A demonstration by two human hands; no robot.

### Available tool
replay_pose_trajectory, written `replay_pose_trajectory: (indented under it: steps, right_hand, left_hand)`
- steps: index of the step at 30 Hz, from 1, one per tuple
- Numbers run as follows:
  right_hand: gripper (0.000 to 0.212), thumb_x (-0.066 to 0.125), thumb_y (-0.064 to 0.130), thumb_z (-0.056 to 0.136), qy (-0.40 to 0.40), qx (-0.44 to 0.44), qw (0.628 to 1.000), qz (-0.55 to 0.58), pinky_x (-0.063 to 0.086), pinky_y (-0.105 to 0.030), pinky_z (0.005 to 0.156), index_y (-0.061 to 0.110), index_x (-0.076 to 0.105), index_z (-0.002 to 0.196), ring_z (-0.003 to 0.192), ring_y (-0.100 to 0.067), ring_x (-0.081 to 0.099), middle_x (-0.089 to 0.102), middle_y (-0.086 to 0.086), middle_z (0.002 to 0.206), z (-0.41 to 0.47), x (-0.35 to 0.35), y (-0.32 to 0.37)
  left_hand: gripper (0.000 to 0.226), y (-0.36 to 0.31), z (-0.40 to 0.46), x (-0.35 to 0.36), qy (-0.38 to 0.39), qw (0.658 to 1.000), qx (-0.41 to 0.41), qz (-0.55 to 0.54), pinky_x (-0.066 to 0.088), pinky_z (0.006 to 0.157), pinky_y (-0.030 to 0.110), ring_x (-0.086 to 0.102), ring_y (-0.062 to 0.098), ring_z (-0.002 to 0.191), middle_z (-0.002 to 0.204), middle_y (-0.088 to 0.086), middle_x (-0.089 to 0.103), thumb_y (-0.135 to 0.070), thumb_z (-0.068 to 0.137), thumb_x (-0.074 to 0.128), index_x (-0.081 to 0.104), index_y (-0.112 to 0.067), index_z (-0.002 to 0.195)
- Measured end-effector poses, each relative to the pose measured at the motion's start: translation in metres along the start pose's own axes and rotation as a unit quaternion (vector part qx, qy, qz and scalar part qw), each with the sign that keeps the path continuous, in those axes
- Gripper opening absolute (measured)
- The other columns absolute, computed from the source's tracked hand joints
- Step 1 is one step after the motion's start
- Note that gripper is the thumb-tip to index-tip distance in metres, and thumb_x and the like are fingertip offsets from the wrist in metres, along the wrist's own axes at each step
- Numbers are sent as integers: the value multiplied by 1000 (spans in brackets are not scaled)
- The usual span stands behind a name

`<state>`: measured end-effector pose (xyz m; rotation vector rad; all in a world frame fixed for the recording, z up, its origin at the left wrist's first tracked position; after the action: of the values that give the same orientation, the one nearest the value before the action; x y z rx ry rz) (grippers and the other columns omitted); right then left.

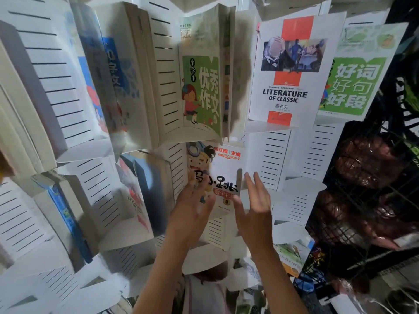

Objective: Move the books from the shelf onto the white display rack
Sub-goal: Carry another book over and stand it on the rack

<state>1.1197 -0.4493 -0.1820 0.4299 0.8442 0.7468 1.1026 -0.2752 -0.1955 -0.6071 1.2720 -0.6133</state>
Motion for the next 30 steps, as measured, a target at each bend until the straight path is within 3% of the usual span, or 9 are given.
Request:
replay_pose_trajectory:
  steps: [3,7,11,13,16,20,23,28,30]
  right_hand:
    - [57,53,39,99,33,32,999,18,19,-28,114,61,24,144,149,-14,22,24,13,160,-7,-15,17]
    - [59,30,64,95,65,41,997,-29,17,-34,118,39,33,149,151,-18,16,20,8,162,-19,-34,36]
    - [67,17,71,95,84,26,995,-54,12,-37,120,37,32,151,152,-16,9,18,4,164,-35,-55,59]
    - [67,13,74,94,102,20,992,-71,8,-37,121,40,27,151,152,-13,3,13,8,165,-41,-63,73]
    - [72,12,73,94,126,-3,989,-83,9,-42,123,36,29,153,153,-12,0,10,14,164,-51,-72,94]
    - [71,11,72,96,139,-47,986,-79,12,-47,123,34,28,153,153,-12,1,9,15,163,-62,-82,125]
    - [72,8,74,94,174,-56,981,-69,11,-48,123,37,23,154,152,-9,-4,4,18,162,-79,-84,143]
    - [75,1,72,92,237,-81,966,-64,8,-48,124,38,14,156,152,-8,-8,0,13,165,-122,-97,164]
    - [70,8,71,94,257,-89,961,-57,8,-50,124,40,12,156,151,-7,-11,-4,15,165,-146,-102,173]
  left_hand:
    - [65,-14,-15,-18,-20,999,38,21,20,117,33,14,3,147,164,-14,15,-71,95,20,21,-45,154]
    - [68,-23,-35,-34,-22,996,78,-31,26,114,33,21,2,144,162,-4,28,-67,94,24,31,-34,153]
    - [51,-37,-57,-47,-36,981,180,57,33,115,54,28,26,148,159,9,32,-57,102,27,31,-32,146]
    - [65,-31,-64,-56,-25,990,127,55,24,121,49,16,18,152,162,-4,24,-74,94,18,29,-40,149]
    - [71,-37,-82,-72,-35,988,126,77,24,120,52,19,24,152,164,2,25,-69,92,27,34,-32,153]
    - [72,-32,-104,-93,-47,988,96,113,8,123,49,-4,17,153,163,-9,3,-74,88,21,19,-44,154]
    - [73,-34,-136,-109,-74,983,76,151,0,121,43,-11,13,151,162,-13,-2,-82,86,9,11,-50,152]
    - [87,-40,-196,-128,-96,982,28,163,12,122,55,-1,22,154,166,1,11,-86,83,8,26,-40,155]
    - [85,-41,-228,-134,-102,983,4,155,16,121,57,2,24,154,166,1,12,-84,83,16,29,-39,154]
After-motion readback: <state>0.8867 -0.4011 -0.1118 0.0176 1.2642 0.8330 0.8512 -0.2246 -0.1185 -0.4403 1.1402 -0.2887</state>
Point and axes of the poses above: each hand's wrist, its own z-axis towards the middle knuckle, its own x-axis out of the palm, y = z × x, the point moved 8 cm from there along z, towards the middle knuckle
